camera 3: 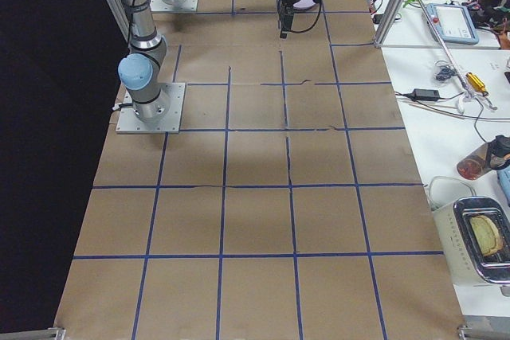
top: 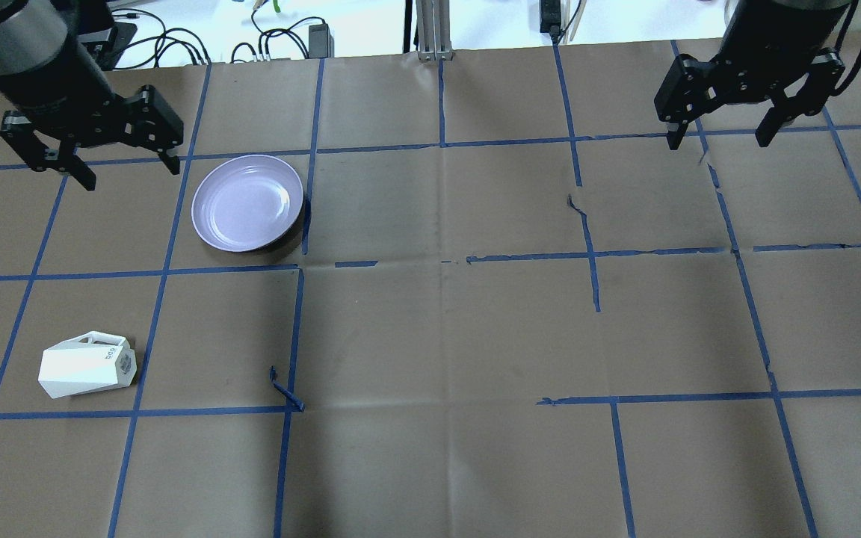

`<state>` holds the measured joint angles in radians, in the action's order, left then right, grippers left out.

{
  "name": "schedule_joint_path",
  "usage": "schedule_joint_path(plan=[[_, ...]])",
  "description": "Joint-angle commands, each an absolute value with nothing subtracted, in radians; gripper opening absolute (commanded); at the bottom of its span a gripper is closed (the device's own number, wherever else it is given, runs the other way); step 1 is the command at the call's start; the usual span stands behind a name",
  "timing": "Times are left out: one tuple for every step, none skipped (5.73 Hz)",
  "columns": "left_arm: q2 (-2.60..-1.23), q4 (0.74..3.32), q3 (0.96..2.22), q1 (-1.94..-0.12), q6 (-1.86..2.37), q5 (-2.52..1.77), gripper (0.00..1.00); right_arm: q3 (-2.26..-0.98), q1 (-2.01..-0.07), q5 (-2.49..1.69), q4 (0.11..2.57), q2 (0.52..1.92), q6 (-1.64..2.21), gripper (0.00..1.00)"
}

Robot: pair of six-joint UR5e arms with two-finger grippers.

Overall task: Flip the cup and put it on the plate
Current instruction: 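Raise the left gripper away from the white plate and swing it outward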

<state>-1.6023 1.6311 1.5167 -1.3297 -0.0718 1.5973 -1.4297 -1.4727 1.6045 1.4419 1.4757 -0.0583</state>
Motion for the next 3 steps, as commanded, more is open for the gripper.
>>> schedule_joint_path(plan=[[-1.566, 1.669, 1.538, -1.083, -0.377, 1.605, 0.99, -1.430, -1.473, 1.605, 1.442, 1.476, -0.058, 1.00], [-1.565, 1.686, 1.539, -0.927, -0.566, 1.605, 0.99, -1.430, -1.473, 1.605, 1.442, 1.476, -0.058, 1.00], [-1.565, 1.687, 1.540, -0.784, -0.733, 1.605, 0.99, -1.430, -1.473, 1.605, 1.442, 1.476, -0.058, 1.00]])
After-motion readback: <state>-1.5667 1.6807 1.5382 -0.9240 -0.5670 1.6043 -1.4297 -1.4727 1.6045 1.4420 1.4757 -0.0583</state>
